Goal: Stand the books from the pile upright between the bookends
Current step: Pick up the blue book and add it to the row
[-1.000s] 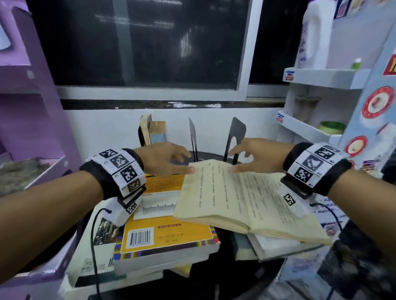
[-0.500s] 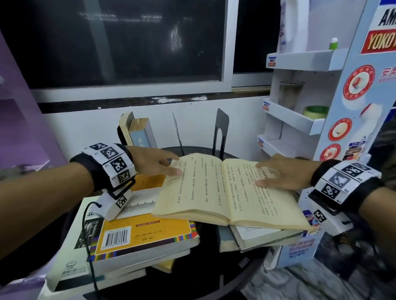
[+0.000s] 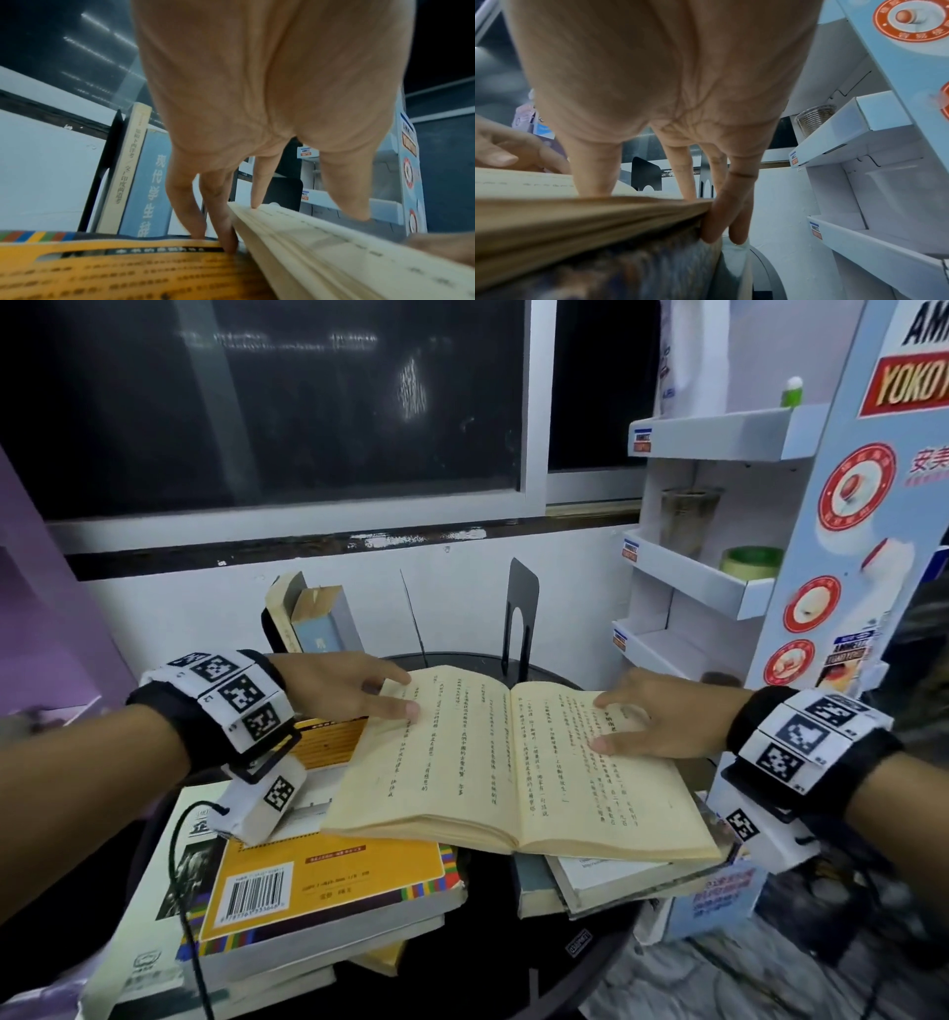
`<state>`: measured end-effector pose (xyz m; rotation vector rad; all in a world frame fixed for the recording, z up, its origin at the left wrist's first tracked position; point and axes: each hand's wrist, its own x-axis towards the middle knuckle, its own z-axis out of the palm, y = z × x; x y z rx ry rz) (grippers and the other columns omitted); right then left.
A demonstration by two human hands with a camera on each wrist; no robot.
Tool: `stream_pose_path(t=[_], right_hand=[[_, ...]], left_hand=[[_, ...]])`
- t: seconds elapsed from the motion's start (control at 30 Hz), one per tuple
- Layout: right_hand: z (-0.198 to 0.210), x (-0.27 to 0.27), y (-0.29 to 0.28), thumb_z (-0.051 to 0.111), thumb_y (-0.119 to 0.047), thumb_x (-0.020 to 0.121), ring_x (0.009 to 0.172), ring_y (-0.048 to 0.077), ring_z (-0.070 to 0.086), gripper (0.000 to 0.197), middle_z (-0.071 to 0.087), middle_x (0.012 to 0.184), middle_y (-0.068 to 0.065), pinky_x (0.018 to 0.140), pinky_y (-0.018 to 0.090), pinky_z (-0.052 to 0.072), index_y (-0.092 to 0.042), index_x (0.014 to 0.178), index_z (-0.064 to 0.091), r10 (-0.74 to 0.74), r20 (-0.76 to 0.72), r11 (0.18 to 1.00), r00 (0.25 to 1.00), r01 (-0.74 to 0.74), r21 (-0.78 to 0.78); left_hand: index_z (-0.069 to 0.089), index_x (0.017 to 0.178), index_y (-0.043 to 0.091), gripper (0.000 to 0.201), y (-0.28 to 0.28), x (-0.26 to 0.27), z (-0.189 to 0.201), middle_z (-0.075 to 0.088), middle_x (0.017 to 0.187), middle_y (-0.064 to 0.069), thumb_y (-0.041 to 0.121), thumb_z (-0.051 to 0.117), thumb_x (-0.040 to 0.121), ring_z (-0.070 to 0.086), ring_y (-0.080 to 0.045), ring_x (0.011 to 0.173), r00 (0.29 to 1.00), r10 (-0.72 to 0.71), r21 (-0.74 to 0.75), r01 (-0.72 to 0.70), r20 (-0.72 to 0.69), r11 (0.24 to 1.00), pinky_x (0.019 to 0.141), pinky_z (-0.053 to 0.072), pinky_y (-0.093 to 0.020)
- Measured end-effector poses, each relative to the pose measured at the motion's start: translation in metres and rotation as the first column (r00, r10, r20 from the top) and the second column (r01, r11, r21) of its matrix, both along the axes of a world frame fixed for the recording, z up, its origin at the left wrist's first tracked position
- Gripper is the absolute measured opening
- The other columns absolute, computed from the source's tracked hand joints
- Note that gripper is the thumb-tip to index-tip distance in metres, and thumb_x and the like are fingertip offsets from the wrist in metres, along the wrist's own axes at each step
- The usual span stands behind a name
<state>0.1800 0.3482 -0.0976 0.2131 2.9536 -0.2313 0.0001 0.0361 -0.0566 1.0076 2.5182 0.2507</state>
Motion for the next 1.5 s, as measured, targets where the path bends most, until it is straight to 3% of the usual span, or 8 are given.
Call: stream_pose_path(t=[0.1, 0.27, 0.6, 0.73, 0.83, 0.97, 1.17, 1.5], right_hand=[[-0.003, -0.004, 0.000, 0.052, -0.072, 0.084, 0.126, 0.013, 0.043, 0.080, 0.042, 0.139, -0.001, 0.112, 0.033, 0.034, -0.028, 0.149, 0.041, -0.003, -0.001, 1.000, 1.000, 0.003, -0.009], [-0.002, -0.002, 0.003, 0.055, -0.070, 0.084, 0.127, 0.014, 0.044, 0.080, 0.040, 0.140, -0.001, 0.111, 0.032, 0.034, -0.027, 0.149, 0.040, 0.020, -0.010, 1.000, 1.000, -0.020, -0.013], [0.016, 0.023, 0.011, 0.035, -0.074, 0.081, 0.111, 0.005, 0.052, 0.073, 0.054, 0.113, -0.020, 0.091, 0.014, 0.040, -0.025, 0.128, 0.062, -0.013, -0.144, 0.982, 0.989, -0.014, -0.189], [0.023, 0.037, 0.016, 0.020, -0.089, 0.075, 0.103, -0.004, 0.050, 0.091, 0.050, 0.111, -0.025, 0.107, 0.035, 0.038, -0.028, 0.129, 0.060, -0.062, -0.187, 0.957, 0.980, 0.005, -0.290], [0.021, 0.045, 0.019, 0.017, -0.103, 0.056, 0.104, -0.006, 0.050, 0.115, 0.052, 0.116, -0.022, 0.106, 0.030, 0.035, -0.028, 0.134, 0.055, -0.077, -0.187, 0.927, 0.979, 0.002, -0.375], [0.012, 0.051, 0.015, 0.014, -0.086, 0.079, 0.118, 0.017, 0.050, 0.087, 0.054, 0.119, -0.005, 0.107, 0.032, 0.034, -0.023, 0.125, 0.053, -0.048, -0.056, 0.964, 0.997, 0.031, -0.265], [0.000, 0.053, 0.016, 0.044, -0.075, 0.083, 0.118, 0.008, 0.051, 0.065, 0.056, 0.129, -0.010, 0.101, 0.027, 0.044, -0.043, 0.139, 0.045, 0.020, -0.059, 0.963, 0.998, -0.035, -0.268], [-0.013, 0.038, 0.025, 0.056, -0.061, 0.087, 0.114, 0.005, 0.058, 0.062, 0.061, 0.132, -0.015, 0.097, 0.029, 0.051, -0.033, 0.141, 0.050, 0.068, -0.039, 0.950, 0.997, -0.077, -0.304]], left_hand=[[0.053, 0.130, 0.031, 0.044, -0.004, 0.001, 0.004, 0.055, 0.116, 0.025, 0.048, 0.060, 0.090, 0.058, 0.006, 0.101, 0.997, 0.052, 0.077, -0.056, 0.049, 0.996, 0.084, 0.050, -0.010], [0.056, 0.137, 0.025, 0.092, -0.008, 0.000, 0.025, 0.058, 0.130, 0.011, 0.066, 0.081, 0.059, 0.068, -0.018, 0.107, 0.985, 0.109, 0.234, -0.138, 0.131, 0.962, 0.082, 0.061, -0.037], [0.057, 0.136, 0.011, 0.048, 0.047, 0.042, 0.082, 0.064, 0.127, 0.005, 0.027, 0.066, 0.092, 0.073, -0.015, 0.096, 0.988, -0.121, 0.559, 0.047, 0.097, 0.828, 0.072, 0.060, -0.023], [0.060, 0.131, 0.014, 0.041, 0.067, 0.057, 0.072, 0.067, 0.121, 0.004, 0.029, 0.065, 0.093, 0.074, -0.017, 0.097, 0.979, -0.186, 0.603, 0.101, 0.081, 0.791, 0.080, 0.061, -0.030], [0.061, 0.129, 0.018, 0.059, 0.075, 0.061, 0.056, 0.066, 0.123, 0.008, 0.048, 0.068, 0.080, 0.074, -0.013, 0.093, 0.981, -0.196, 0.484, 0.169, 0.006, 0.859, 0.086, 0.059, -0.030], [0.057, 0.136, 0.025, 0.074, 0.083, 0.064, 0.033, 0.063, 0.127, 0.017, 0.067, 0.064, 0.076, 0.064, -0.004, 0.109, 0.958, -0.261, 0.172, 0.279, -0.118, 0.945, 0.095, 0.046, -0.023], [0.056, 0.137, 0.023, 0.084, 0.095, 0.062, -0.001, 0.062, 0.132, 0.010, 0.077, 0.059, 0.074, 0.061, -0.007, 0.107, 0.949, -0.296, -0.098, 0.286, -0.108, 0.953, 0.090, 0.045, -0.023], [0.060, 0.127, 0.018, 0.076, 0.104, 0.062, -0.013, 0.065, 0.119, 0.002, 0.074, 0.063, 0.075, 0.062, -0.019, 0.109, 0.952, -0.268, -0.191, 0.239, -0.149, 0.952, 0.099, 0.051, -0.038]])
